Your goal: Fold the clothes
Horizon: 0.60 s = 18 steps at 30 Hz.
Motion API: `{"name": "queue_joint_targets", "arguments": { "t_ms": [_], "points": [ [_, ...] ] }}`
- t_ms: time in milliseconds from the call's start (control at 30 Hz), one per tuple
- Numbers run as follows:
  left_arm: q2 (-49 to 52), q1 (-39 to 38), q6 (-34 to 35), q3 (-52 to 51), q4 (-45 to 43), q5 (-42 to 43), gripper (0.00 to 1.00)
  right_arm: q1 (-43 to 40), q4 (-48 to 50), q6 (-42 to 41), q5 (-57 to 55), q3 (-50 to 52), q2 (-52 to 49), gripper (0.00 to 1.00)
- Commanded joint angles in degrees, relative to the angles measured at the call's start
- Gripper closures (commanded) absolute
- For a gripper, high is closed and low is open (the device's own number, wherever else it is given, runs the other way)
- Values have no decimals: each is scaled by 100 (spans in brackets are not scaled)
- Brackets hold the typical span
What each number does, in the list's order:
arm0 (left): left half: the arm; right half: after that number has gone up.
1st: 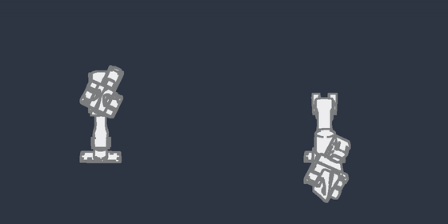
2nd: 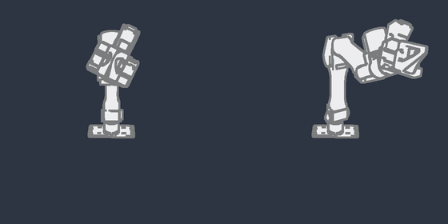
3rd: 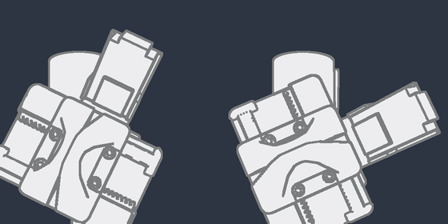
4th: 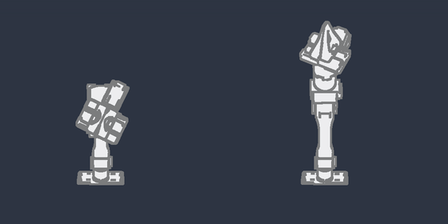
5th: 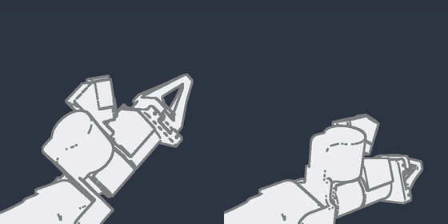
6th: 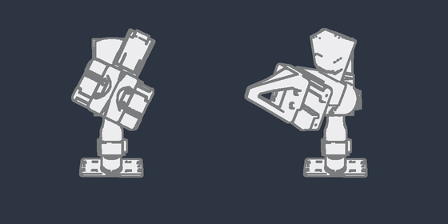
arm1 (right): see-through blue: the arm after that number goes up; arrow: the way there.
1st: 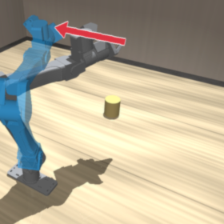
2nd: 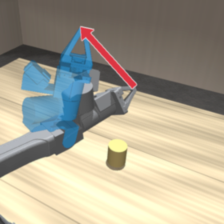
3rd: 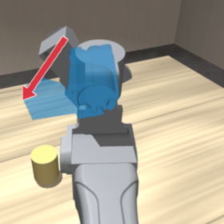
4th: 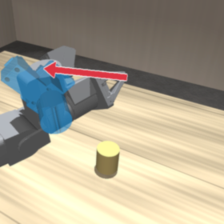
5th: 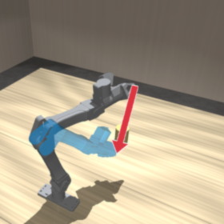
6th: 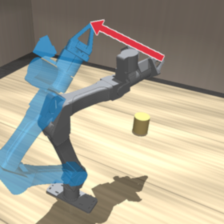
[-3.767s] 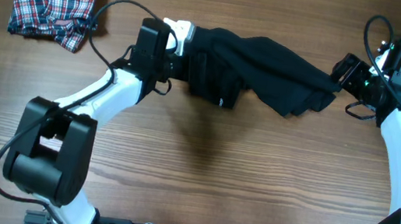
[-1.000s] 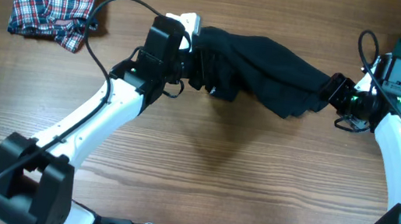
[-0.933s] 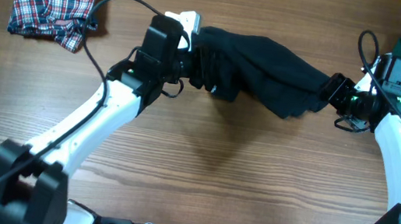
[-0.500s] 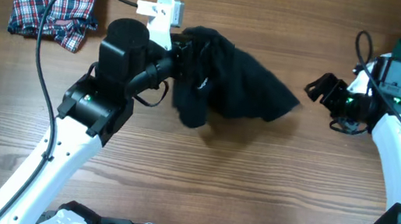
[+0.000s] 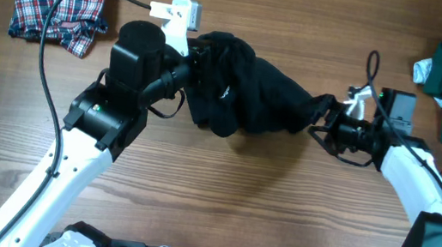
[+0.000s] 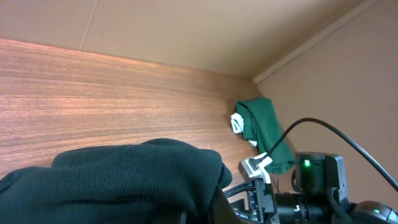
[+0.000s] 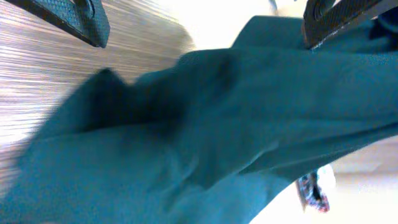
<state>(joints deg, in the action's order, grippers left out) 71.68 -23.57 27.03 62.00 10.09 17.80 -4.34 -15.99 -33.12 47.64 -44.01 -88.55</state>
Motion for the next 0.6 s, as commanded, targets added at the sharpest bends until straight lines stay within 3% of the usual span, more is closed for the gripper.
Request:
{"name": "queue_joint_targets", "arguments": {
  "t_ms": [0, 133, 400, 567],
  "points": [
    [-66, -7, -133, 118, -55, -59, 95, 645, 190, -920, 133, 44, -59, 0],
    [-63, -4, -133, 118, 7, -59, 94, 1362, 457, -2046, -509, 44, -61, 0],
    [-66, -7, -131, 118, 0, -142, 94, 1786, 590, -3285, -549, 55, -61, 0],
    [-79, -7, -87, 118, 4, -111, 95, 2256, 1285, -4100, -1034, 59, -61, 0]
  ]
}}
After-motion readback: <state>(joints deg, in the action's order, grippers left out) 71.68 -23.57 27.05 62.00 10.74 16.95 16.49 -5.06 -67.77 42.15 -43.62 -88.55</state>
